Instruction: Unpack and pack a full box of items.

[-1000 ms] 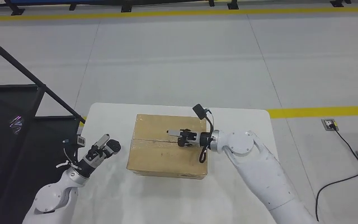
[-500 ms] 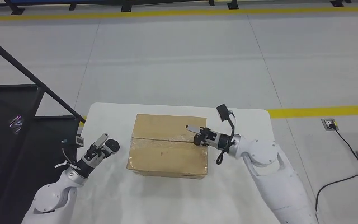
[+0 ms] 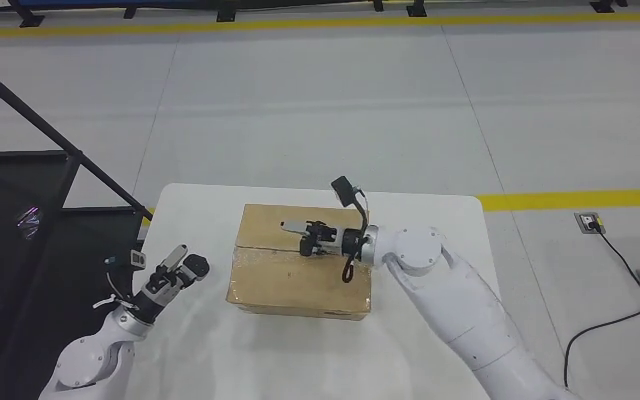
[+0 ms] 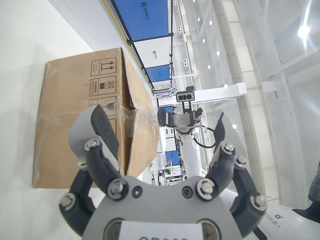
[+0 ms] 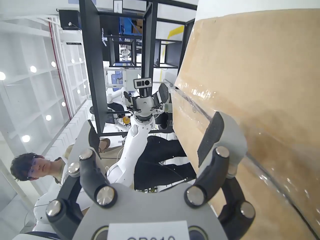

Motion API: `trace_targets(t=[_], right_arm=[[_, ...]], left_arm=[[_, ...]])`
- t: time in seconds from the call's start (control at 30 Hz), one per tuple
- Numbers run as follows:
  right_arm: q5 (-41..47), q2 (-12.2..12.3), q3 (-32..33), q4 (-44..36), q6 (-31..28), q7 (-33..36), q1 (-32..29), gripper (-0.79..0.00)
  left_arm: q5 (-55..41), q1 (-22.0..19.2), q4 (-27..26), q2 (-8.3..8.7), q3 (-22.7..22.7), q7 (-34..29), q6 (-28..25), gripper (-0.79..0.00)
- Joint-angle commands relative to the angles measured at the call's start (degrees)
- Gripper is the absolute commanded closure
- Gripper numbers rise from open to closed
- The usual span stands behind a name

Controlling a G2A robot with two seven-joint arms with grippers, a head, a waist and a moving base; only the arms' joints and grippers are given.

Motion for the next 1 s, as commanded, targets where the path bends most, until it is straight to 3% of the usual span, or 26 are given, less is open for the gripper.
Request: trace_targets(t=[0.0, 0.2, 0.4, 0.67, 0.97], right_arm=[[0.33, -1.12, -2.43, 2.99, -0.63, -0.81, 1.85, -0.785], [1.77, -3.22, -5.27, 10.01, -0.72, -0.48, 5.52, -0.785], [1.77, -3.08, -3.91, 12.89, -2.00, 1.48, 6.12, -0.785], [-1.91, 0.36, 3.22, 7.08, -1.73, 1.83, 1.03, -0.785], [-6.02, 4.57, 13.48, -4.92, 2.90, 1.79, -8.49, -0.785]], left_arm=[[-0.20, 0.12, 0.16, 0.03, -0.20, -0.08, -0.02, -0.785], [-0.20, 0.03, 0.03, 0.04, -0.06, -0.04, 0.06, -0.785], [-0.03, -0.31, -0.15, 0.02, 0.28, 0.01, 0.24, -0.785], [0.49, -1.10, -0.58, 0.00, 0.93, 0.00, 0.81, -0.785], [1.03, -1.60, -0.92, -0.04, 1.61, 0.17, 1.09, -0.785]])
